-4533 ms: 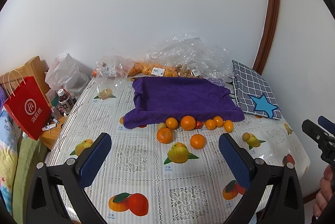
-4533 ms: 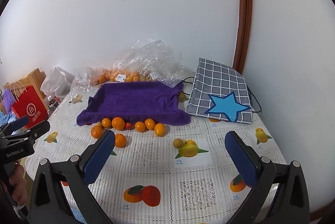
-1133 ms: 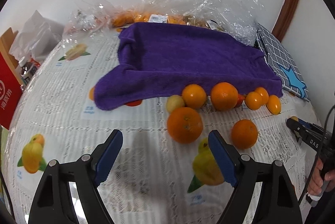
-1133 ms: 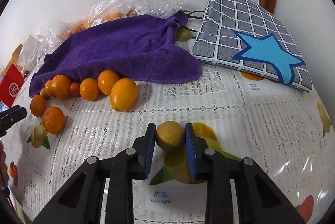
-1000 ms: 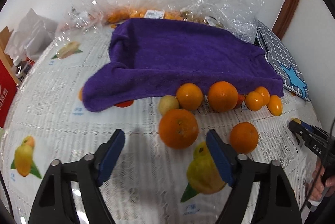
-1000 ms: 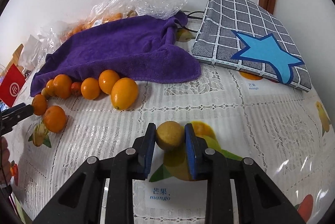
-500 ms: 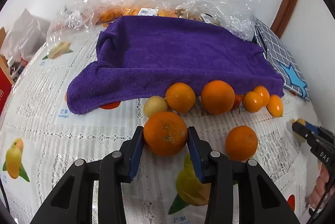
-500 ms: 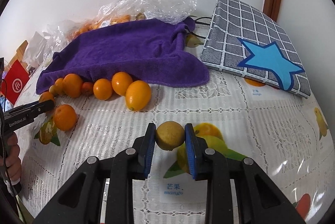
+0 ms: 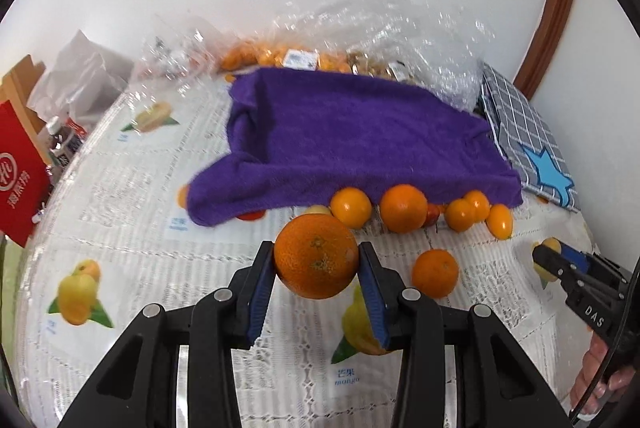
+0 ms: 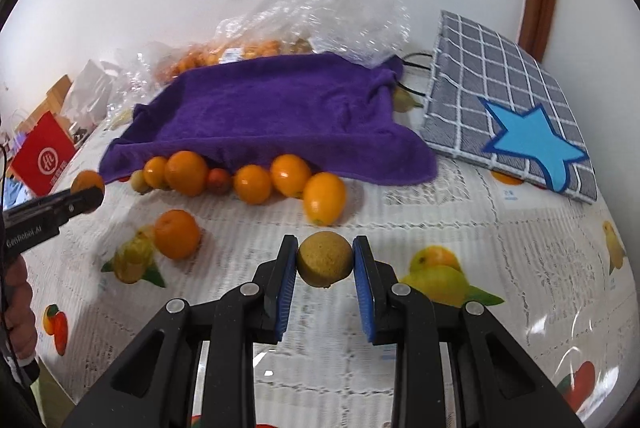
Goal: Organize fruits
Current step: 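Carry the small fruit in the right gripper while the left carries the orange over the purple towel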
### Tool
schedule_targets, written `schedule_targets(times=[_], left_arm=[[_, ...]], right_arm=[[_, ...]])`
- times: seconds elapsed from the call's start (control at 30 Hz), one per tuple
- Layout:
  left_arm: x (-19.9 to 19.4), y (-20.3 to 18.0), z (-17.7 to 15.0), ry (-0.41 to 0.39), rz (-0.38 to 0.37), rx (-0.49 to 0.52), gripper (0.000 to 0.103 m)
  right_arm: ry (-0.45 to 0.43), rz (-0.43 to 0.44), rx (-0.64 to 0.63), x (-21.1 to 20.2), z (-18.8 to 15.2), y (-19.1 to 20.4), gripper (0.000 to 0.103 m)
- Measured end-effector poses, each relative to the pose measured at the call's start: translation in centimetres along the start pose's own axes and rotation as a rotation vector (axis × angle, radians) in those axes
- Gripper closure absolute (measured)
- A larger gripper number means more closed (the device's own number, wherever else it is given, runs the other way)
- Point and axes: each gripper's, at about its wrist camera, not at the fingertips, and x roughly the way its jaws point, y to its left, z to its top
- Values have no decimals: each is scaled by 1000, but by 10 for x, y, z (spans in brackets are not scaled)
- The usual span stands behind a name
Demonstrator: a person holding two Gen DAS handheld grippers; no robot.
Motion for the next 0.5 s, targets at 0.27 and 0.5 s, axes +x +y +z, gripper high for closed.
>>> schedule_targets(times=[0.27, 0.5], left_arm=[[-26, 9, 16, -48, 18, -28, 64], [-33, 12, 34, -77, 25, -26, 64]], right_arm=[[-62, 0, -10, -23, 16, 14, 75], [-107, -25, 21, -36, 36, 8, 75]])
